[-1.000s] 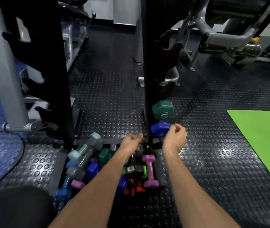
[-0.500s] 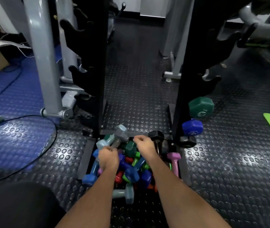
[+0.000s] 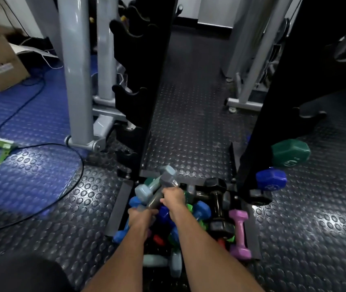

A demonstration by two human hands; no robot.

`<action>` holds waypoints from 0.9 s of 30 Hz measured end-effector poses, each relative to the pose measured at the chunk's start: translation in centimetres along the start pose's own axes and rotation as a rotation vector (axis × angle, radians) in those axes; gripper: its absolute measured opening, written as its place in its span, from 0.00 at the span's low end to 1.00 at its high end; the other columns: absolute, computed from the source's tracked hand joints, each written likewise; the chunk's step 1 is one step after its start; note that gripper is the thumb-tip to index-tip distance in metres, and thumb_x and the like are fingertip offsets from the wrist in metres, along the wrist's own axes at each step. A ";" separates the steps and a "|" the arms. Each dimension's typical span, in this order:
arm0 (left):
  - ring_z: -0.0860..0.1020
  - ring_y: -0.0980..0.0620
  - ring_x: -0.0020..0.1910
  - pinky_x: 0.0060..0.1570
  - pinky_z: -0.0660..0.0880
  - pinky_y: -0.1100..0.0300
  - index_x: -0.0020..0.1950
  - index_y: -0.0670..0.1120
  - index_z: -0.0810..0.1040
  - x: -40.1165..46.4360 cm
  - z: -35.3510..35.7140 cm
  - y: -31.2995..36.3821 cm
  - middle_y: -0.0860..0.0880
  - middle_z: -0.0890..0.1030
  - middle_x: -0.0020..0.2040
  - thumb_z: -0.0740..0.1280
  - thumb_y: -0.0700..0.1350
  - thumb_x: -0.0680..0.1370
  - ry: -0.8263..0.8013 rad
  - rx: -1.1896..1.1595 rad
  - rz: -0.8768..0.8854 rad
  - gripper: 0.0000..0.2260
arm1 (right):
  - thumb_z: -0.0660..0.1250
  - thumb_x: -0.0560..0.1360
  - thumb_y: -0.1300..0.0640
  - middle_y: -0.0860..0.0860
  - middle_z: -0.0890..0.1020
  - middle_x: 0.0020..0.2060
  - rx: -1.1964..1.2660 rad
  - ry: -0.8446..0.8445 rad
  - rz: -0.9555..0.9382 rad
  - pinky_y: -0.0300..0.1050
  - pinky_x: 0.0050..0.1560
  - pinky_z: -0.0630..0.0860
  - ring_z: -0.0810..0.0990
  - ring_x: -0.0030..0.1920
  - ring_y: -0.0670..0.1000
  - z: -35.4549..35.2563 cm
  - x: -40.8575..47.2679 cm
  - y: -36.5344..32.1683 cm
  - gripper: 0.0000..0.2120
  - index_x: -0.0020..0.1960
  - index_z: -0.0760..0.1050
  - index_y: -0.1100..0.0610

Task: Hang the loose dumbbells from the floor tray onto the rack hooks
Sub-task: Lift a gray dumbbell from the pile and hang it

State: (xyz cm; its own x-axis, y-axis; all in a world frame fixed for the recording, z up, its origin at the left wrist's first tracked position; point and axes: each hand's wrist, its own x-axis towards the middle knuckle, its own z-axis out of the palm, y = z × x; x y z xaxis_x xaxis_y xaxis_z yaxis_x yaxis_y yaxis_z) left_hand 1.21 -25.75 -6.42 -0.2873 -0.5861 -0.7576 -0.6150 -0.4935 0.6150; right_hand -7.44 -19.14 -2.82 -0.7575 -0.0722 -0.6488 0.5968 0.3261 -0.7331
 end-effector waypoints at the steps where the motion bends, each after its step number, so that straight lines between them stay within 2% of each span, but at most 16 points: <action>1: 0.78 0.46 0.29 0.26 0.71 0.61 0.51 0.39 0.74 -1.8 -0.5 0.9 0.39 0.80 0.35 0.79 0.34 0.66 -0.026 -0.009 0.012 0.19 | 0.67 0.74 0.58 0.55 0.81 0.33 -0.028 0.041 -0.003 0.50 0.46 0.83 0.83 0.37 0.56 0.3 0.2 0.5 0.10 0.34 0.78 0.55; 2: 0.78 0.46 0.31 0.27 0.71 0.61 0.51 0.39 0.74 -2.2 -0.7 1.2 0.39 0.80 0.35 0.78 0.33 0.67 -0.039 -0.027 0.017 0.18 | 0.68 0.71 0.55 0.55 0.83 0.35 -0.065 0.077 -0.011 0.53 0.49 0.85 0.85 0.40 0.57 0.7 0.7 1.0 0.08 0.35 0.79 0.55; 4: 0.80 0.45 0.32 0.27 0.73 0.59 0.50 0.38 0.76 -2.0 -1.0 1.1 0.39 0.81 0.35 0.78 0.35 0.66 -0.050 -0.036 0.026 0.17 | 0.70 0.71 0.56 0.54 0.85 0.43 -0.123 0.129 -0.028 0.53 0.53 0.83 0.85 0.48 0.57 1.2 1.0 1.4 0.03 0.43 0.82 0.54; 6: 0.81 0.44 0.30 0.26 0.74 0.59 0.51 0.36 0.79 -1.0 -1.1 0.5 0.39 0.82 0.35 0.78 0.41 0.62 -0.036 -0.008 0.038 0.21 | 0.72 0.74 0.58 0.52 0.83 0.48 -0.108 0.169 -0.038 0.51 0.58 0.81 0.83 0.53 0.56 1.4 0.5 1.4 0.08 0.53 0.80 0.54; 8: 0.82 0.44 0.30 0.26 0.74 0.59 0.52 0.36 0.79 -0.3 -1.1 0.2 0.40 0.83 0.35 0.77 0.48 0.55 -0.025 0.030 0.071 0.29 | 0.73 0.74 0.60 0.50 0.77 0.47 -0.077 0.186 -0.034 0.51 0.60 0.79 0.82 0.55 0.56 1.6 0.5 1.3 0.13 0.57 0.77 0.55; 10: 0.83 0.45 0.30 0.28 0.78 0.57 0.53 0.36 0.78 -1.2 -0.7 0.6 0.41 0.84 0.35 0.77 0.49 0.55 -0.046 0.022 0.107 0.30 | 0.73 0.73 0.62 0.50 0.77 0.48 -0.066 0.189 -0.027 0.51 0.61 0.79 0.82 0.55 0.56 1.8 0.6 1.5 0.17 0.60 0.76 0.55; 12: 0.85 0.43 0.35 0.37 0.83 0.51 0.52 0.38 0.80 -2.9 -0.3 1.3 0.40 0.85 0.38 0.79 0.49 0.61 -0.084 -0.041 0.116 0.24 | 0.74 0.71 0.63 0.51 0.81 0.49 -0.023 0.190 -0.018 0.50 0.60 0.80 0.83 0.54 0.56 1.6 0.9 1.5 0.20 0.62 0.75 0.55; 13: 0.85 0.42 0.39 0.40 0.82 0.50 0.50 0.40 0.81 -3.9 -0.1 1.6 0.40 0.86 0.39 0.80 0.49 0.64 -0.101 -0.072 0.099 0.20 | 0.76 0.70 0.62 0.52 0.82 0.50 -0.014 0.197 -0.021 0.49 0.59 0.80 0.83 0.53 0.56 1.3 1.1 1.5 0.21 0.61 0.75 0.55; 15: 0.85 0.40 0.43 0.41 0.81 0.49 0.48 0.42 0.83 -4.6 0.3 1.8 0.40 0.86 0.41 0.80 0.50 0.67 -0.135 -0.121 0.079 0.17 | 0.78 0.68 0.62 0.50 0.83 0.46 0.025 0.196 -0.031 0.50 0.59 0.81 0.85 0.53 0.55 0.4 1.5 1.5 0.23 0.61 0.75 0.54; 18: 0.85 0.40 0.41 0.39 0.80 0.52 0.50 0.40 0.82 -5.9 0.7 1.8 0.39 0.87 0.42 0.78 0.47 0.70 -0.211 -0.146 0.079 0.14 | 0.78 0.67 0.64 0.47 0.84 0.41 0.134 0.165 -0.057 0.58 0.55 0.84 0.86 0.48 0.53 -1.8 1.6 1.7 0.22 0.59 0.78 0.56; 20: 0.84 0.42 0.39 0.38 0.79 0.54 0.49 0.41 0.81 -7.5 1.0 1.9 0.37 0.86 0.44 0.77 0.43 0.72 -0.275 -0.155 0.121 0.10 | 0.79 0.67 0.62 0.49 0.85 0.43 0.197 0.208 -0.099 0.59 0.54 0.83 0.86 0.47 0.52 -3.6 1.2 2.0 0.20 0.56 0.79 0.54; 22: 0.83 0.41 0.40 0.42 0.79 0.50 0.47 0.42 0.82 -9.5 1.5 2.2 0.36 0.86 0.44 0.75 0.41 0.72 -0.368 -0.166 0.144 0.07 | 0.80 0.69 0.61 0.50 0.85 0.46 0.289 0.292 -0.179 0.60 0.53 0.83 0.86 0.47 0.52 -5.8 0.0 2.0 0.19 0.54 0.76 0.49; 25: 0.84 0.40 0.44 0.50 0.81 0.43 0.48 0.38 0.84 -11.3 3.1 2.8 0.35 0.86 0.46 0.76 0.43 0.64 -0.483 -0.153 0.195 0.15 | 0.79 0.72 0.63 0.53 0.84 0.49 0.461 0.362 -0.337 0.61 0.53 0.84 0.87 0.47 0.52 -9.5 -3.0 1.2 0.27 0.64 0.70 0.50; 27: 0.84 0.42 0.42 0.44 0.81 0.48 0.52 0.38 0.82 -12.3 4.6 2.8 0.37 0.86 0.45 0.77 0.43 0.61 -0.535 -0.164 0.200 0.21 | 0.79 0.72 0.64 0.52 0.84 0.49 0.485 0.422 -0.435 0.55 0.53 0.84 0.86 0.47 0.50 -11.9 -5.2 0.1 0.41 0.77 0.61 0.45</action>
State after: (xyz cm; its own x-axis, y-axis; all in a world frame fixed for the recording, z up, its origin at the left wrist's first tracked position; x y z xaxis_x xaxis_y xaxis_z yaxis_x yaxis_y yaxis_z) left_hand -0.33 -16.99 3.67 -0.7428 -0.2934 -0.6018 -0.4014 -0.5243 0.7510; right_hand -6.57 -7.54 2.94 -0.9289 0.2972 -0.2209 0.1981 -0.1053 -0.9745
